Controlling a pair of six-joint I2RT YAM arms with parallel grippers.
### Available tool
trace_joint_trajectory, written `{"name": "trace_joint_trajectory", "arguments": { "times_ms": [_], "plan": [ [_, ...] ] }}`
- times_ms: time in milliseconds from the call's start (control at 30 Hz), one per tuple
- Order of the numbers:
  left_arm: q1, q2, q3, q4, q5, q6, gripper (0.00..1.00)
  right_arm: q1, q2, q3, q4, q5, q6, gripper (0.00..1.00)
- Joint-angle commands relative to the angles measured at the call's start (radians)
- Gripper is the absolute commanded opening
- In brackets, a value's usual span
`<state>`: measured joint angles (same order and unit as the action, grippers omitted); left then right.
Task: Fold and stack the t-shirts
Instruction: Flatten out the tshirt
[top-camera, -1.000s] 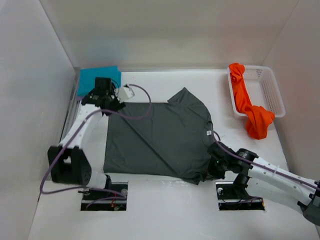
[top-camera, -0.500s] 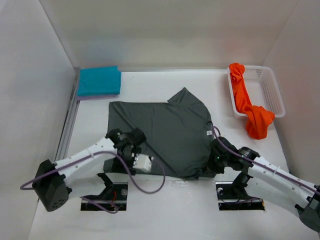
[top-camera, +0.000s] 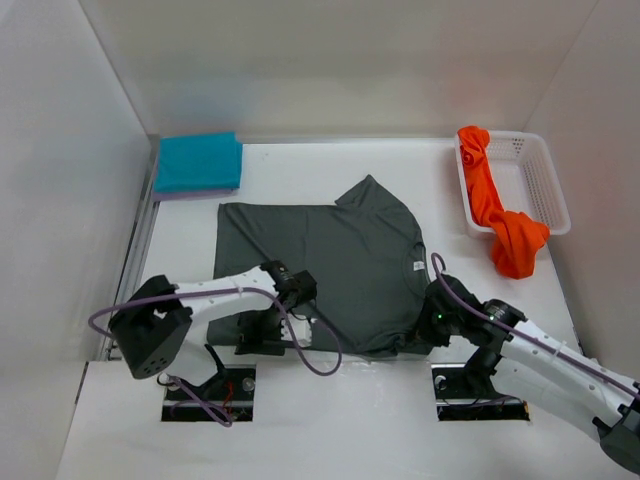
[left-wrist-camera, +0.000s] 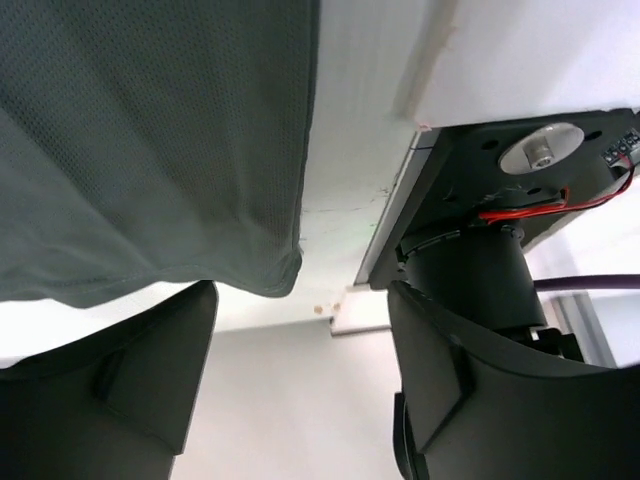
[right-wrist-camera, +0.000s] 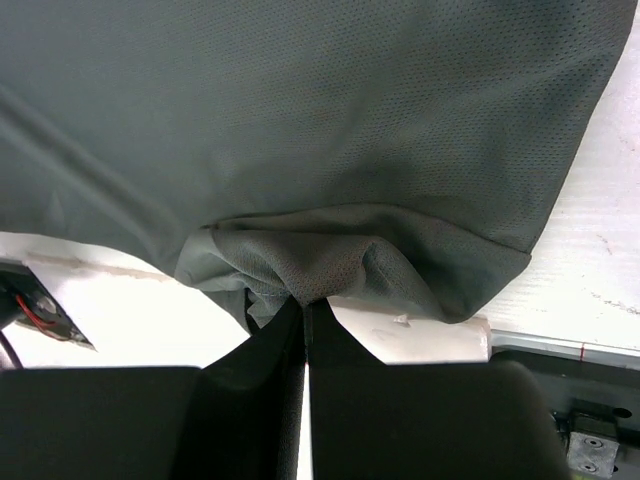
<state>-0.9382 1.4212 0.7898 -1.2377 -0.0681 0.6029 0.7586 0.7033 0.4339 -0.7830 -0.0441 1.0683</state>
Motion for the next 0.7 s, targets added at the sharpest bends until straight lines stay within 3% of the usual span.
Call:
{"name": "trace_joint_trajectory", "arguments": {
  "times_ms": [0, 133, 300, 400, 533, 600, 667],
  "plan": [
    [-0.026, 0.074, 0.064, -0.014, -0.045, -0.092, 0.65, -0.009, -0.013, 0.003, 0.030, 0.026, -0.007, 0.04],
    [-0.015, 0.097, 0.143, 0.072, -0.194, -0.080, 0.64, -0.006, -0.027, 0.009, 0.016, 0.029, 0.008, 0.04],
    [0.087, 0.067, 0.120, 0.167, -0.090, -0.248, 0.66, -0.006, -0.024, 0.000, 0.014, 0.027, 0.024, 0.04],
    [0.150, 0.059, 0.106, 0.199, -0.079, -0.247, 0.66, -0.005, -0.019, -0.001, 0.017, 0.027, 0.025, 0.05],
    [0.074, 0.133, 0.088, 0.218, -0.105, -0.200, 0.65, -0.012, -0.027, 0.011, 0.007, 0.023, 0.015, 0.06],
    [0.066, 0.148, 0.103, 0.225, -0.101, -0.204, 0.64, -0.011, -0.031, 0.020, -0.007, 0.013, 0.018, 0.15],
    [0.091, 0.136, 0.133, 0.205, -0.069, -0.193, 0.64, 0.003, -0.034, 0.028, -0.028, -0.002, 0.016, 0.34]
  ]
}}
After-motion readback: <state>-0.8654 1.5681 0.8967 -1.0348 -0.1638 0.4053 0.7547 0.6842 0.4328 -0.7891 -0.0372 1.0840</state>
